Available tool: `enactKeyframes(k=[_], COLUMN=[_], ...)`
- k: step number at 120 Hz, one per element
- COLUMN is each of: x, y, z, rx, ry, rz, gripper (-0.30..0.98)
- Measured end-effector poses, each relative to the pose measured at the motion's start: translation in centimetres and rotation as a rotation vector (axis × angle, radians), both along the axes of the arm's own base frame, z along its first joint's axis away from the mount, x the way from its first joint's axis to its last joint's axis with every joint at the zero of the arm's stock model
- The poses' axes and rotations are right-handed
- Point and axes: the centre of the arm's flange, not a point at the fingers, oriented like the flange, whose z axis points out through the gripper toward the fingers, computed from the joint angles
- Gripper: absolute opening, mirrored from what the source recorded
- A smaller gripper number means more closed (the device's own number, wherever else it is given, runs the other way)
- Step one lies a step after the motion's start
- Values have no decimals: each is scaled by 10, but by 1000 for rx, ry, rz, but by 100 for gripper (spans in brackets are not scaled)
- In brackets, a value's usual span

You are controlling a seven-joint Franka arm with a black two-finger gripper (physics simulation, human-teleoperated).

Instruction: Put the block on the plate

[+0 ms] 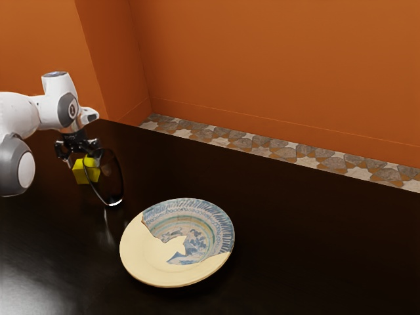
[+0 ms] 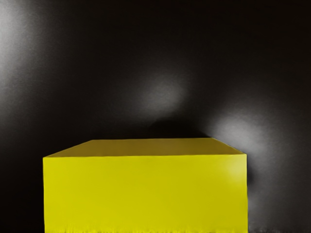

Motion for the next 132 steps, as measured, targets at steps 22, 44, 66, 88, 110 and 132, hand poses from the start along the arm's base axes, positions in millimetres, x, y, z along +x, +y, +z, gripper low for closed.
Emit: enactKeyframes(k=[22, 44, 66, 88, 110, 132], x=[-2, -3, -2, -2, -1, 11], y=[1, 6, 6, 6, 7, -16], z=[-11, -19, -18, -17, 1, 73], rx=[-11, -11, -12, -13, -1, 39], ry=[8, 5, -4, -10, -32, -110], rz=[-9, -15, -22, -29, -37, -76], gripper=[69, 69, 59, 44, 39, 39])
